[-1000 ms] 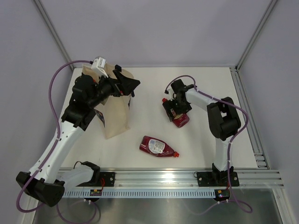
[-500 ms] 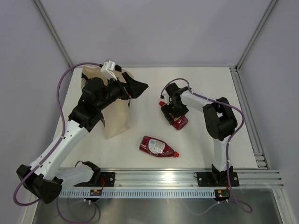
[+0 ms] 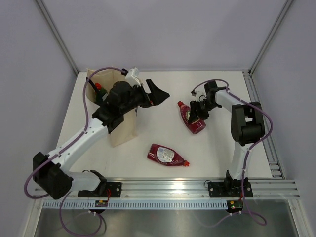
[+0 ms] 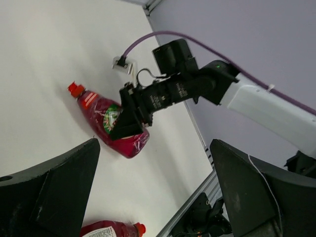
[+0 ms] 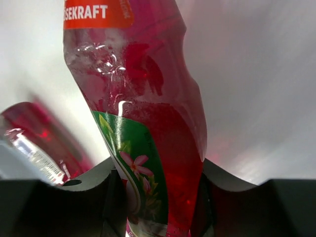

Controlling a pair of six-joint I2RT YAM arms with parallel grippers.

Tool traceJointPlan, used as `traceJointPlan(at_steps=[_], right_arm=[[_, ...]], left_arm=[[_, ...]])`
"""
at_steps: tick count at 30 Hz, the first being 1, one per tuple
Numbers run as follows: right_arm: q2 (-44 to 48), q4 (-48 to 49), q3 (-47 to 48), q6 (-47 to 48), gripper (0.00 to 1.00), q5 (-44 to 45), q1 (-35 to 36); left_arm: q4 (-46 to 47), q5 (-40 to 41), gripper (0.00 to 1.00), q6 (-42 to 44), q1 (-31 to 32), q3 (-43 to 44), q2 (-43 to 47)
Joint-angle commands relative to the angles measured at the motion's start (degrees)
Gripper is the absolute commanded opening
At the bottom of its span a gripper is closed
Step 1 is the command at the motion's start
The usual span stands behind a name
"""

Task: Place the personal care products into the canvas bag

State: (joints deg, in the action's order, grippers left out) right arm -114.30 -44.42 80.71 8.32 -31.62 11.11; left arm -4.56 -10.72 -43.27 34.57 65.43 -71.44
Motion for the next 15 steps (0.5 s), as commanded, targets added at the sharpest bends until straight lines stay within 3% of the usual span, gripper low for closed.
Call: traceJointPlan(at_steps=[1, 7, 11, 15], right_arm=[[0.4, -1.8, 2.7, 0.9, 0.0, -18.8, -0.3], [3.6, -3.6, 4.5, 2.9, 0.0, -34.6, -2.4], [6.5, -7.9, 8.3, 4.6, 0.0, -41.7, -2.8], [8.7, -5.5, 8.9, 1.3, 0.0, -46.3, -2.8]], left_arm=[[3.9, -0.9, 0.99, -1.6, 1.4, 2.2, -6.1], [4.1, -4.7, 0.99, -1.6, 2.3, 6.8, -16.1], [6.9, -9.7, 0.99, -0.9, 2.5, 10.6, -22.6], [6.2, -9.9, 0.99, 0.4, 2.7, 13.3, -25.9]])
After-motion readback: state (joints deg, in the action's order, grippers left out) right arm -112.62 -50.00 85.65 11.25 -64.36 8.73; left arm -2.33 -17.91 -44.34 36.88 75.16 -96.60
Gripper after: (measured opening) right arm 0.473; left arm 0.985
